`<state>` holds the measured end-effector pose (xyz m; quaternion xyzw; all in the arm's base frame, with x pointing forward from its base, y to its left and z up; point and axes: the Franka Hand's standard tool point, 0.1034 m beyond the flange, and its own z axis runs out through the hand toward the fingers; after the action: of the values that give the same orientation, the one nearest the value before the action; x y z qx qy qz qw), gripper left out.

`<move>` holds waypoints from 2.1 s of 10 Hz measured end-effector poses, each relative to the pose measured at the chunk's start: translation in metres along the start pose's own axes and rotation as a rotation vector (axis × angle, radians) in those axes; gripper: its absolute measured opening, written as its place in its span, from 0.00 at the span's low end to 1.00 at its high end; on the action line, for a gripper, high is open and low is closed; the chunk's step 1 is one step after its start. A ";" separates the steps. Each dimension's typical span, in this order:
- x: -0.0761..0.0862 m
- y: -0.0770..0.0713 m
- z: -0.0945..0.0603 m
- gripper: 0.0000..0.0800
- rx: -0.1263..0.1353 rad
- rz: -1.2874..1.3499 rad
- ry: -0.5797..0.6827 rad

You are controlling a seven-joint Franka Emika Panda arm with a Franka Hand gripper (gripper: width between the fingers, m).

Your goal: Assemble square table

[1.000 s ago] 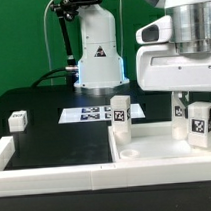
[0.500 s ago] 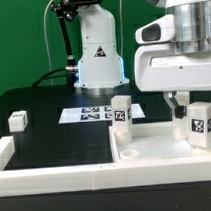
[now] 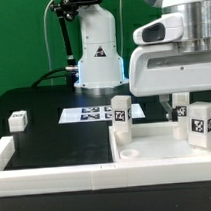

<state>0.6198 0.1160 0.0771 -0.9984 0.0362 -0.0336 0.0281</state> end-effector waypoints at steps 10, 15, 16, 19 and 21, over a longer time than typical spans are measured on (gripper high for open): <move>-0.002 -0.007 0.001 0.81 -0.042 -0.630 -0.003; -0.002 -0.006 0.001 0.36 -0.043 -0.602 -0.002; -0.002 -0.006 0.001 0.36 -0.043 -0.602 -0.002; -0.002 -0.007 0.001 0.36 -0.039 -0.441 0.002; -0.002 -0.005 0.001 0.36 -0.038 -0.276 0.002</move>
Offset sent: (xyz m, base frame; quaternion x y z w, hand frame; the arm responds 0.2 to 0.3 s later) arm -0.0016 0.0157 0.0022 0.0018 -0.0011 -0.1818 0.9833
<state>0.6185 0.1214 0.0760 -0.9942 -0.1009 -0.0375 0.0044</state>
